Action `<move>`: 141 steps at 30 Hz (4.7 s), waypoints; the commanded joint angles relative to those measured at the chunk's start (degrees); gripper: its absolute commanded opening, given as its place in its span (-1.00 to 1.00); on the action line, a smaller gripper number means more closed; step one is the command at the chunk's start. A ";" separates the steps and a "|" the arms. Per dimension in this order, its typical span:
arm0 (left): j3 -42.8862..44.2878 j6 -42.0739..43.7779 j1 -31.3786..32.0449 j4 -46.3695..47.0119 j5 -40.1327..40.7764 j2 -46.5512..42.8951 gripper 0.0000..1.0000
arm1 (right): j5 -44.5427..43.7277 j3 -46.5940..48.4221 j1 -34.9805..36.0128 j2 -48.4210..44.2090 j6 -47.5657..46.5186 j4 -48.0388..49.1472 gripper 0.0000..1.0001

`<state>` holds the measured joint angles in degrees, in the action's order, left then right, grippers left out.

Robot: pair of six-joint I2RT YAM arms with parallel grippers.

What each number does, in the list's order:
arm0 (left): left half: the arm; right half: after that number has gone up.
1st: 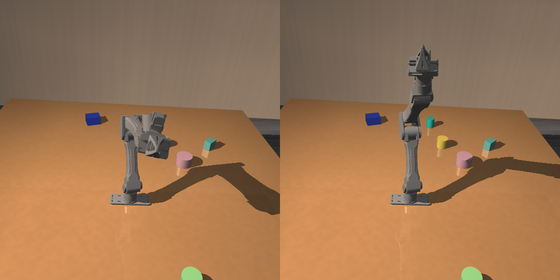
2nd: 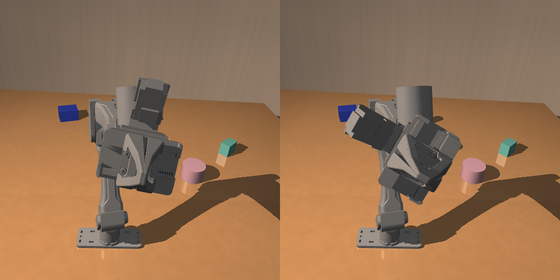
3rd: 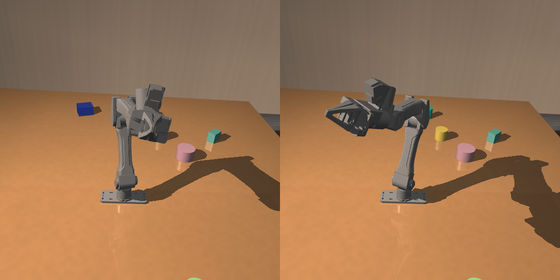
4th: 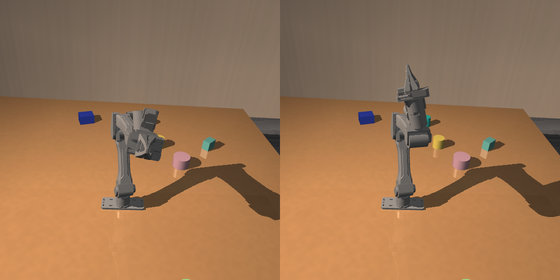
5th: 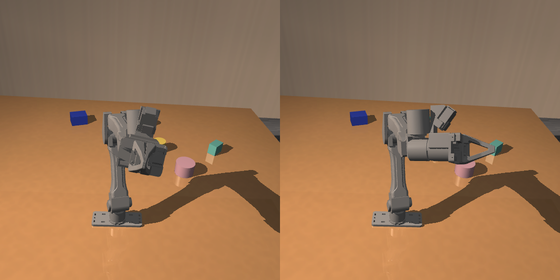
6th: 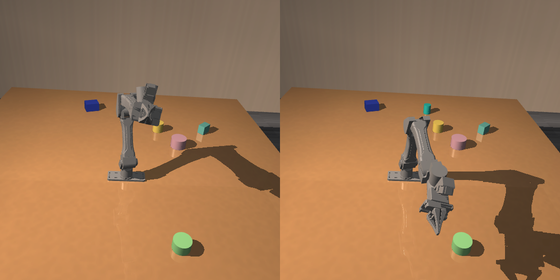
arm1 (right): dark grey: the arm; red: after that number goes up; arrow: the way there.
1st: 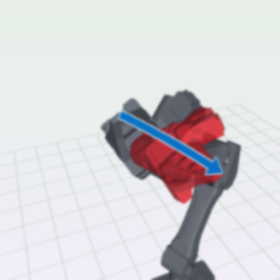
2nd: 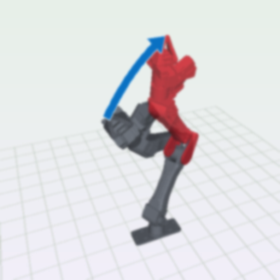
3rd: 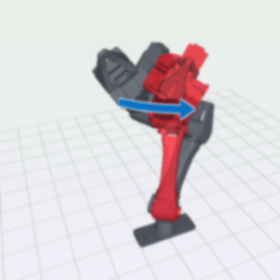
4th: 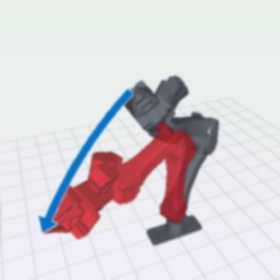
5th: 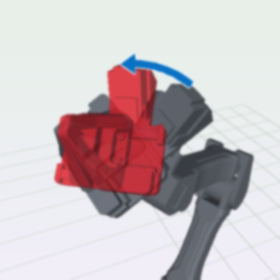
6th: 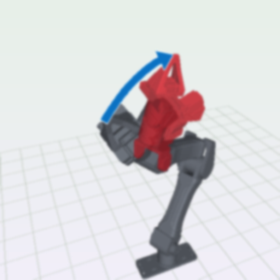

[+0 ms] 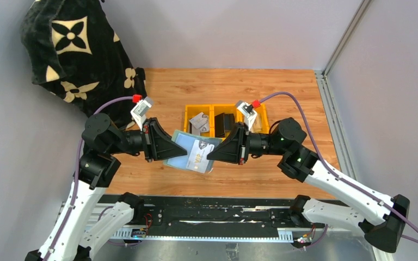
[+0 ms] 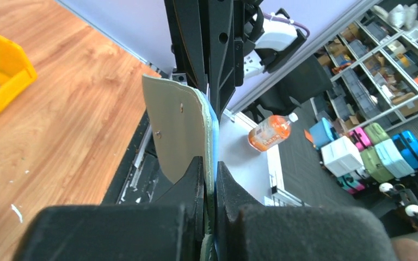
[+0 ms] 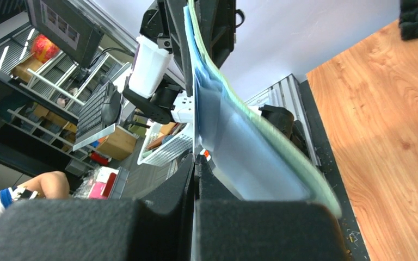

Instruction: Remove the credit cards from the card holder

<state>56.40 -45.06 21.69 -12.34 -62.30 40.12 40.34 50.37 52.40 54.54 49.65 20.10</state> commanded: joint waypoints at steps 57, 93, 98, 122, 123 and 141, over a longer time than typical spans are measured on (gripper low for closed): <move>12.55 99.22 -0.95 -41.35 -0.31 -18.55 -1.00 | -26.72 26.46 -33.59 39.03 -46.94 -52.89 -1.00; -2.53 47.46 -0.95 -11.74 12.28 -21.69 -1.00 | -4.67 8.25 -19.65 8.96 -31.35 -26.48 0.56; -4.01 43.24 -0.95 -9.63 12.13 -20.96 -1.00 | 0.31 1.19 -8.28 3.48 -28.05 -14.29 0.60; -2.62 27.21 -0.95 -2.28 9.60 -17.19 -1.00 | -12.03 -1.86 12.30 -1.72 -30.91 -4.24 -0.25; -2.61 27.03 -0.95 -2.29 9.43 -17.06 -1.00 | -12.19 -1.92 12.36 -2.10 -30.73 -3.57 -0.42; -2.27 25.06 -0.95 -1.56 7.27 -16.48 -1.00 | -15.59 1.97 13.47 -3.71 -32.61 -10.22 -0.69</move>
<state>52.71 -18.90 21.06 -15.44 -53.39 23.16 27.53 48.95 64.34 49.39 18.13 11.40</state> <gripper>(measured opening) 0.052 0.120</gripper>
